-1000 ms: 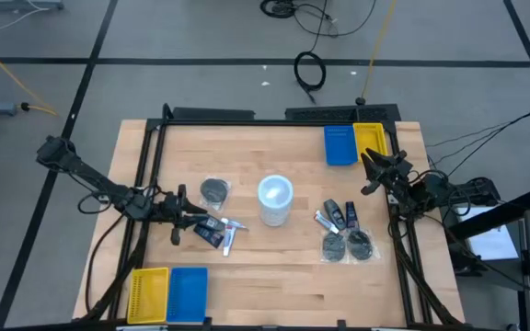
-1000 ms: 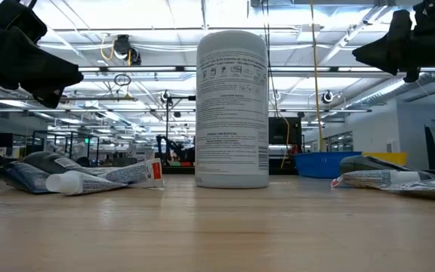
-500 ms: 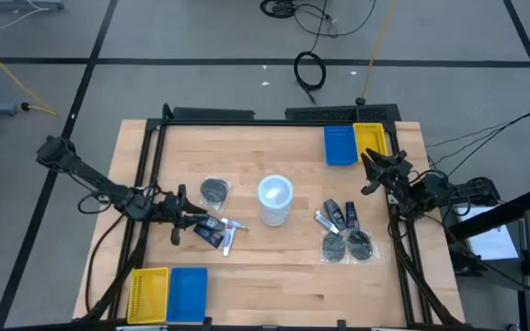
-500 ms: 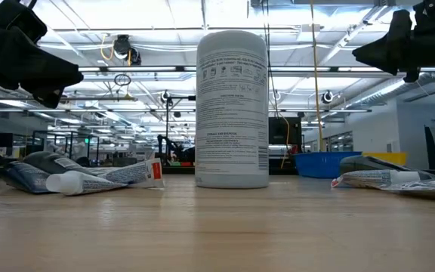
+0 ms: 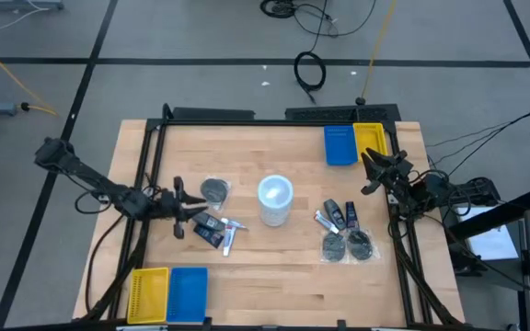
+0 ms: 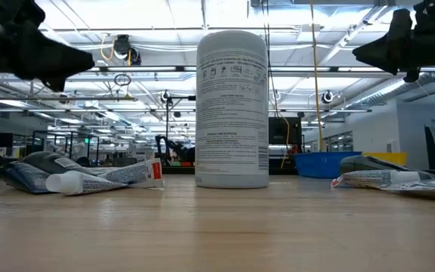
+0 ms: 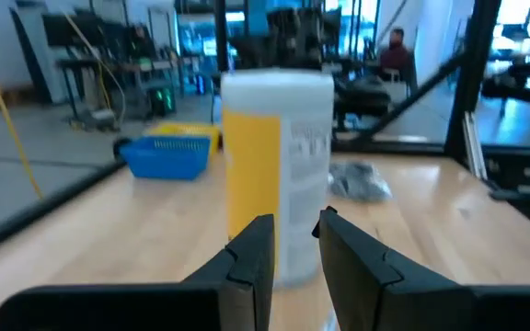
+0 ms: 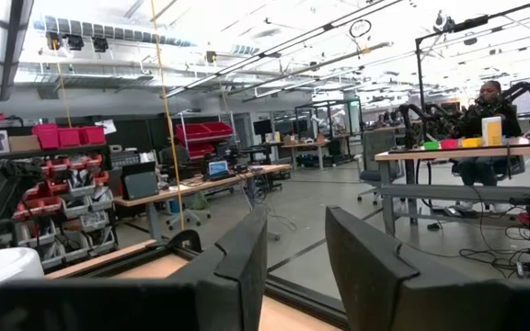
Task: Pick & Place Travel size toiletries
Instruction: Put the right black roll-on bottle into the bottom yellow bin
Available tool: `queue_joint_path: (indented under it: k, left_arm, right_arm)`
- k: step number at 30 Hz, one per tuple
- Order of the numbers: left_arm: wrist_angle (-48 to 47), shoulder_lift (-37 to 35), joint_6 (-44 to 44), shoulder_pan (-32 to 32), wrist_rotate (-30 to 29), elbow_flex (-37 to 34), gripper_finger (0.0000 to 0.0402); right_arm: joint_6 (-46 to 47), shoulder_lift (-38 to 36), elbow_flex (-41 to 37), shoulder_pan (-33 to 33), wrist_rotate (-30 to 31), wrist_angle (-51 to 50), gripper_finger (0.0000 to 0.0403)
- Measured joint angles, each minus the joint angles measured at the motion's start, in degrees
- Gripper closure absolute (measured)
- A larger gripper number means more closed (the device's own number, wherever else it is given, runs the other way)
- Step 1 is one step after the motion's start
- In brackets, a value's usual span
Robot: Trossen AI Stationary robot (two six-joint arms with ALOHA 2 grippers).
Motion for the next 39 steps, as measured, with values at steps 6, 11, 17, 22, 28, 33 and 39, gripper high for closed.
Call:
queue_joint_path:
  k: [6, 11, 17, 22, 28, 33, 39]
  left_arm:
    - [7.2, 0.0, 1.6, 0.9, -0.1, 0.0, 0.0314]
    - [11.4, 0.0, -0.5, 1.2, -3.2, 0.0, 0.0314]
    - [12.6, 0.0, -1.5, 5.0, -12.4, 0.0, 0.0314]
    - [12.8, 0.4, -1.4, 8.3, -13.2, 0.4, 0.0314]
    - [13.8, 0.4, -7.6, 10.9, -7.3, 0.4, 0.0314]
    - [16.4, 0.4, -8.3, 11.7, -1.4, 0.4, 0.0314]
    - [16.7, 0.4, -8.6, 11.7, -0.9, 0.4, 0.0314]
  right_arm:
    - [7.9, 0.0, 0.0, 0.0, -2.5, 0.3, 0.0298]
    - [15.6, 0.4, 0.0, 0.0, -10.0, 5.1, 0.0298]
    - [20.0, 8.2, 4.1, 0.0, -15.1, 5.7, 0.0298]
    - [25.7, 22.7, 14.3, 0.0, -15.6, -6.3, 0.0298]
    - [35.5, 40.9, 29.5, 0.0, -22.4, -26.0, 0.0298]
    - [40.3, 53.1, 40.6, 0.2, -29.0, -40.8, 0.0298]
    - [50.9, 64.6, 50.2, 0.1, -34.6, -56.6, 0.0298]
